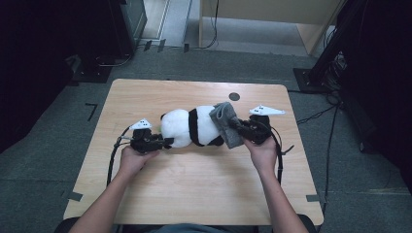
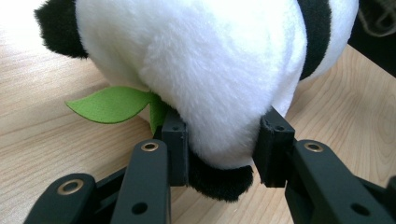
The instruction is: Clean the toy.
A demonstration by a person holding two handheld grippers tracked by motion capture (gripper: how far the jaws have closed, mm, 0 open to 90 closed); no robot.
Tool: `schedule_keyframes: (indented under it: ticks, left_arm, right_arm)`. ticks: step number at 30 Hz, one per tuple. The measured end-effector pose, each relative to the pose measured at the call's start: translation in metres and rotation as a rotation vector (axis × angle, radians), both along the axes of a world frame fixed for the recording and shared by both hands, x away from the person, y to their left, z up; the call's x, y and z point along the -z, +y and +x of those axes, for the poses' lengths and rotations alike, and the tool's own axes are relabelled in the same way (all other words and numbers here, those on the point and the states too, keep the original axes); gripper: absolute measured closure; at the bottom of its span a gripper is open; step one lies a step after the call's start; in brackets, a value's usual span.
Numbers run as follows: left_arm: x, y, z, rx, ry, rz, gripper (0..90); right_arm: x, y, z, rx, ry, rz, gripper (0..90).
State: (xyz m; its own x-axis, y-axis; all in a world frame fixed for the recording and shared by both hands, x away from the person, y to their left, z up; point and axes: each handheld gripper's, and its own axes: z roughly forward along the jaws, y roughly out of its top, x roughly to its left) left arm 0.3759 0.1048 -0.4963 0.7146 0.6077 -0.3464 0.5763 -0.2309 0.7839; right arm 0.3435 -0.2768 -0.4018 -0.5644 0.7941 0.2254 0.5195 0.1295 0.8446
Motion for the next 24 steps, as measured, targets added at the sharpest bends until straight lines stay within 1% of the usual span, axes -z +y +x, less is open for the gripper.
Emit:
schedule_keyframes:
  ticks: [2,3,7,8,9,10,13,14,15,16,17,19,20,21,23,24]
  left_arm:
    - [0.0,0.0,0.0,-0.001,0.002,-0.002,62.5]
    - [-0.001,0.0,0.0,-0.002,0.002,-0.002,62.5]
    - [-0.001,-0.001,0.0,-0.002,0.001,0.0,62.5]
    - [-0.002,-0.001,0.0,-0.002,0.001,0.0,62.5]
    - [-0.002,-0.001,0.0,-0.002,0.0,-0.001,62.5]
    - [-0.002,-0.001,0.0,-0.002,0.0,-0.001,62.5]
    - [-0.002,-0.001,0.0,-0.004,-0.003,-0.002,62.5]
    - [-0.002,-0.001,0.0,-0.006,-0.003,-0.002,62.5]
    - [-0.002,-0.001,0.0,-0.006,-0.002,-0.002,62.4]
    - [-0.002,-0.001,0.0,-0.007,-0.006,0.003,62.4]
    - [-0.003,-0.002,-0.001,-0.008,-0.008,0.005,62.5]
    - [-0.003,-0.002,-0.001,-0.012,-0.007,0.012,62.5]
    - [-0.003,-0.002,-0.001,-0.016,-0.003,0.013,62.7]
    - [-0.003,-0.002,-0.001,-0.02,-0.002,0.012,62.8]
    - [-0.004,-0.002,-0.001,-0.022,-0.002,0.015,63.0]
    - [-0.004,-0.003,-0.001,-0.017,-0.003,0.018,63.1]
  right_arm:
    - [-0.005,0.015,0.002,-0.036,-0.017,0.0,79.5]
    - [-0.005,0.021,0.003,-0.047,-0.018,-0.002,79.5]
    - [-0.008,0.054,0.01,-0.108,-0.015,0.006,79.5]
    - [-0.008,0.065,0.012,-0.129,-0.021,0.004,79.5]
    - [-0.008,0.071,0.013,-0.141,-0.022,0.003,79.5]
    - [-0.007,0.083,0.015,-0.16,-0.014,0.002,79.5]
    - [-0.004,0.108,0.019,-0.196,-0.003,0.009,79.5]
    - [-0.002,0.116,0.021,-0.208,-0.003,0.004,79.5]
    - [0.002,0.126,0.023,-0.223,0.007,0.003,79.5]
    - [0.004,0.132,0.025,-0.231,0.015,0.0,79.3]
    - [0.01,0.141,0.027,-0.234,0.023,-0.015,79.3]
    - [0.019,0.15,0.031,-0.237,0.049,-0.024,79.3]
    - [0.024,0.154,0.032,-0.238,0.06,-0.02,79.3]
    - [0.027,0.156,0.033,-0.239,0.064,-0.008,79.3]
    - [0.031,0.156,0.033,-0.238,0.053,0.005,79.3]
    - [0.033,0.156,0.033,-0.241,0.045,-0.002,79.3]
